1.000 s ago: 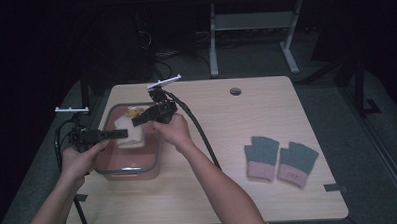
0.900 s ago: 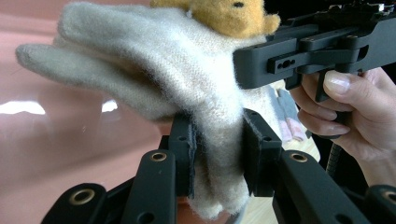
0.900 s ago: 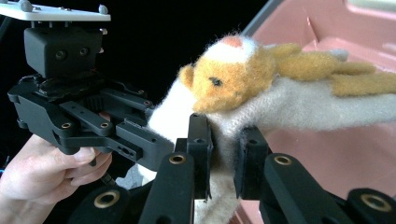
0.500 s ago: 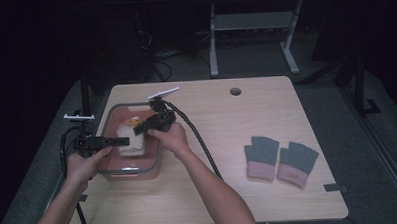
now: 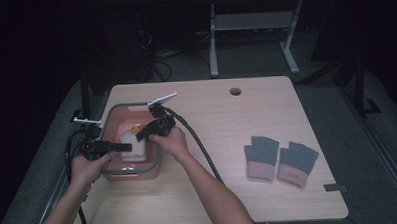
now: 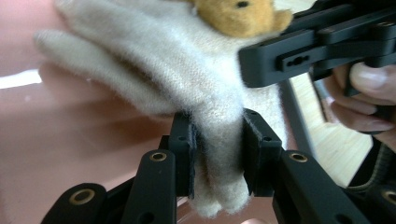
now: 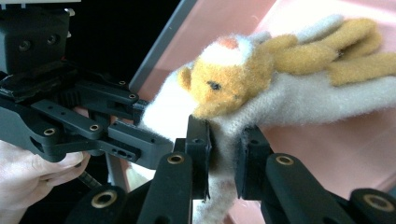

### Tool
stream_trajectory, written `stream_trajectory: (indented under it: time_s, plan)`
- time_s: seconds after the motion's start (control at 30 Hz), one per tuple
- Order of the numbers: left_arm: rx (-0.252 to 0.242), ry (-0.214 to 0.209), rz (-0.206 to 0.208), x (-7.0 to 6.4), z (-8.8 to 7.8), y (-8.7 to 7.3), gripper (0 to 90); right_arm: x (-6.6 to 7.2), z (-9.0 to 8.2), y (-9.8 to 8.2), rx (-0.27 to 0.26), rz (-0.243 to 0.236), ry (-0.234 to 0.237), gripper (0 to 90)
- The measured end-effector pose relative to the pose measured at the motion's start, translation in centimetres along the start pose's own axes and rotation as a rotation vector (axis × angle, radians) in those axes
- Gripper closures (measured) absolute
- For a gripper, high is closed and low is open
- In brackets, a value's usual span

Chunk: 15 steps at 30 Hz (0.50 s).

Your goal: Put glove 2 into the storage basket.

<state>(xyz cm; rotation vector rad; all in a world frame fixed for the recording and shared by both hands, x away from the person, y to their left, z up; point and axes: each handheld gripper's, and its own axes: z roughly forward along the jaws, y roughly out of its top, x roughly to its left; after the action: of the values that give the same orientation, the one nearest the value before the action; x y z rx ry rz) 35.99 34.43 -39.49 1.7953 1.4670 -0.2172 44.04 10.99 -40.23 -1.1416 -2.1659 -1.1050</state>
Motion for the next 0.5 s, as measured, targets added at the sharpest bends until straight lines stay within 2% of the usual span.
stream_trajectory:
  time_s: [0.03, 0.17, 0.27, 0.37, 0.5]
  plan:
    - [0.001, 0.006, -0.001, 0.0, 0.1, -0.1, 68.7, 0.1, 0.0, 0.0, 0.011, -0.003, -0.017, 77.1]
    - [0.009, 0.017, -0.019, 0.2, 0.3, -0.3, 68.8, 0.1, -0.2, 0.0, 0.017, -0.012, -0.032, 76.4]
    - [0.020, 0.041, -0.009, 0.2, 0.3, -0.3, 68.8, 0.3, -0.7, 0.0, 0.012, -0.018, -0.052, 76.2]
    - [0.023, 0.059, -0.024, 0.0, 0.5, -0.4, 68.7, 0.3, -1.2, 0.1, 0.014, -0.028, -0.062, 76.1]
    - [0.043, 0.098, 0.002, 0.0, 0.8, -0.4, 68.5, 0.4, -1.8, 0.0, 0.016, -0.039, -0.087, 73.9]
